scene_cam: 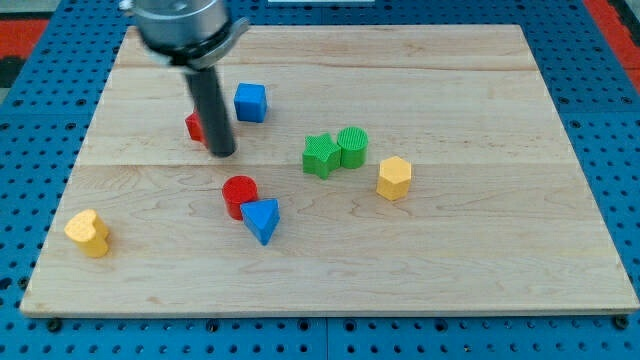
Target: Move blue cube along with red star towards center left
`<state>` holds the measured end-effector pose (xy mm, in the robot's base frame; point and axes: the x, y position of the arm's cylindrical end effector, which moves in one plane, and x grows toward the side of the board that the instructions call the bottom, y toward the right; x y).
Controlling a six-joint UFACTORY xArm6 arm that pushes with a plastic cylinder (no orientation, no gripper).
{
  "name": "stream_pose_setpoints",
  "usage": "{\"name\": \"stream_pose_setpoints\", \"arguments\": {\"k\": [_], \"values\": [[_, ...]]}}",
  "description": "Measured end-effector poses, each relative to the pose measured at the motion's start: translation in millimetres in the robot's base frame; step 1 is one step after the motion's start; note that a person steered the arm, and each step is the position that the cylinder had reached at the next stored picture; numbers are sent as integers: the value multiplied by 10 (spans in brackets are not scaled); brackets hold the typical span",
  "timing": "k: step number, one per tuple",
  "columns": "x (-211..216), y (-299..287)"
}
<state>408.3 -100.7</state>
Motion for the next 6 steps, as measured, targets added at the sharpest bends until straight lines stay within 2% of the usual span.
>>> {"name": "stream_pose_setpoints", "arguments": {"k": [1, 2, 3, 6], "values": [[-449, 492], [-817, 581], [-851, 380], [-261, -351]]}}
